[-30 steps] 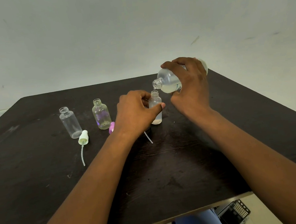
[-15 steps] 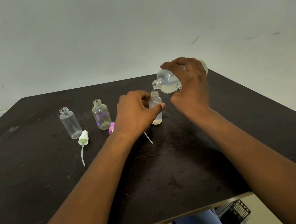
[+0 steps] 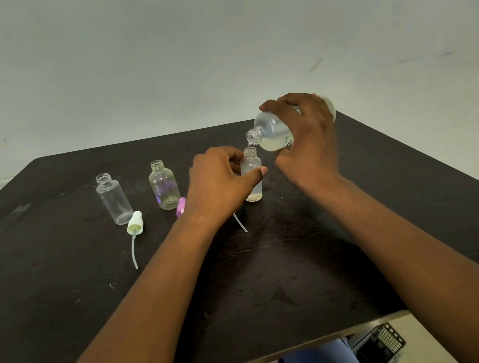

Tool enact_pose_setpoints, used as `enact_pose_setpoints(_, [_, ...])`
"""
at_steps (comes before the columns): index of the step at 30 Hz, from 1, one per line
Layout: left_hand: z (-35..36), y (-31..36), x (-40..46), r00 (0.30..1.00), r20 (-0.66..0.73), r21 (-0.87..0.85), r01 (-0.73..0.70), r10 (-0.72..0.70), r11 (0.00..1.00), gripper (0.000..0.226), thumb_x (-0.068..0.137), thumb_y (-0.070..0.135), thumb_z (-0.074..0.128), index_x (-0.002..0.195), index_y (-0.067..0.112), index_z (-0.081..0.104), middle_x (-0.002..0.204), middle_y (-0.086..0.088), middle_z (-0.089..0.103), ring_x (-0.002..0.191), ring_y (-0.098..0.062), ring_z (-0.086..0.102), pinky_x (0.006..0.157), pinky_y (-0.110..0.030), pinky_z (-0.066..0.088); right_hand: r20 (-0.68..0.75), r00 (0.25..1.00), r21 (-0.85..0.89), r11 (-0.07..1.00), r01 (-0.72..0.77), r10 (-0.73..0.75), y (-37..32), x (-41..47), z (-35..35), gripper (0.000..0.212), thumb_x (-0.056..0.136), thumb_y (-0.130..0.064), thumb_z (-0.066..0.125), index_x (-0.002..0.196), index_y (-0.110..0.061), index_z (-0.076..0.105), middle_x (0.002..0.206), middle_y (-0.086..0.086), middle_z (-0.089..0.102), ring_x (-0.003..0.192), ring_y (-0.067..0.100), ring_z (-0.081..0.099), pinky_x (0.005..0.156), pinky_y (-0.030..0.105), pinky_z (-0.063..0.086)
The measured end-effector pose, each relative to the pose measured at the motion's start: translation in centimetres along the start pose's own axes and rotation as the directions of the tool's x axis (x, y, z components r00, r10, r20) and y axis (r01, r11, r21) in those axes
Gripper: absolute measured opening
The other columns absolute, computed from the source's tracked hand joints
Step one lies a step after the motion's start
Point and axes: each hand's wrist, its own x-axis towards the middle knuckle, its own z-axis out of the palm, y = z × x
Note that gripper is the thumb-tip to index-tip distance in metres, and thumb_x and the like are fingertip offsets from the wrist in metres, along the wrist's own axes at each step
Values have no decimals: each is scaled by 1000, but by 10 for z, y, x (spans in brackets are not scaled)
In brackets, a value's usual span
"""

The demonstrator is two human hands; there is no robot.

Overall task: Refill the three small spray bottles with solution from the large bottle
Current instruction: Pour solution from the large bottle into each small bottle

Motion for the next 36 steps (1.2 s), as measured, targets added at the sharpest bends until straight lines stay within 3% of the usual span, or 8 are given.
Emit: enact_pose_setpoints(36, [-1,3,0,1000,5,15,-2,2,1000,39,78,45,88,105,18,79,82,6,75,68,-11,73,72,-42,64,-2,1000,0,1000,6,-6,0,1,0,72,60,-5,59,129,-25,70,127,5,62,125,33,56,108,55,45])
